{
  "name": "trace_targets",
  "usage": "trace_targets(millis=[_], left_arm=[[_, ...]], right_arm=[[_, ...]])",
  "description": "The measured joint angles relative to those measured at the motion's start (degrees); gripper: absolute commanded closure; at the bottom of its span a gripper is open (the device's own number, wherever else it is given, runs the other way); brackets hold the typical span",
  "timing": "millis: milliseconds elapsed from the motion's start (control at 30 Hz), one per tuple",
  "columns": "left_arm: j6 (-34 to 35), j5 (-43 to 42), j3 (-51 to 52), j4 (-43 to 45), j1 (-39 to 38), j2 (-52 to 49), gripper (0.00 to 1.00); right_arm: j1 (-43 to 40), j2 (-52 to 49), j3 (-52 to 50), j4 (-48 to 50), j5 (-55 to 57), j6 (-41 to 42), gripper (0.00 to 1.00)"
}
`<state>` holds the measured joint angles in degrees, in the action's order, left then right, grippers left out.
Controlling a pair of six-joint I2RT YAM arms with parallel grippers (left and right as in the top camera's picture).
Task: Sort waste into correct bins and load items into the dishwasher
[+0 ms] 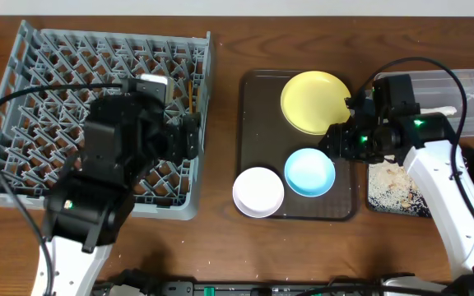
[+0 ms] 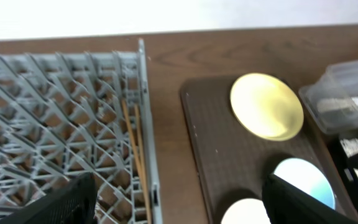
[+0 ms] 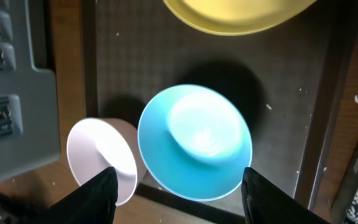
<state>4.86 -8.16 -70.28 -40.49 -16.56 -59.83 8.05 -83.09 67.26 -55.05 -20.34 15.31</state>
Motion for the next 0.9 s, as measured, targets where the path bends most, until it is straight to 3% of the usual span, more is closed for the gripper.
trace_targets(millis=[167,400,433,467,533,900], left_arm=[[-0.11,-6.08,0.0,0.09,-0.9,-4.9,0.23],[-0.15,-11.45,0.0,1.86,-7.1,-14.67,0.22],[-0.17,-11.69,0.0,2.78,-8.15,-16.02,0.23],[-0.15,-12.04,0.0,4.0,-9.33,-17.57,0.23],[-0.17,-12.48,0.0,6.47,-11.43,-20.2,0.23],[-0.15,-11.39,0.0,17.62,-19.3,-36.81,0.33]], right_arm=[[-5.03,0.0,0.55,-0.13,0.61,1.9,0.32],[-24.68,0.76,5.57,-0.57,-5.01,3.85,0.27],[-27.58,1.09,5.88,-1.05,-6.23,4.33,0.23],[-29.94,1.36,6.01,-1.77,-7.08,4.94,0.12],[-33.75,1.62,6.08,-3.98,-8.5,5.79,0.01],[-37.07,1.62,6.08,-7.93,-9.44,6.64,0.01]])
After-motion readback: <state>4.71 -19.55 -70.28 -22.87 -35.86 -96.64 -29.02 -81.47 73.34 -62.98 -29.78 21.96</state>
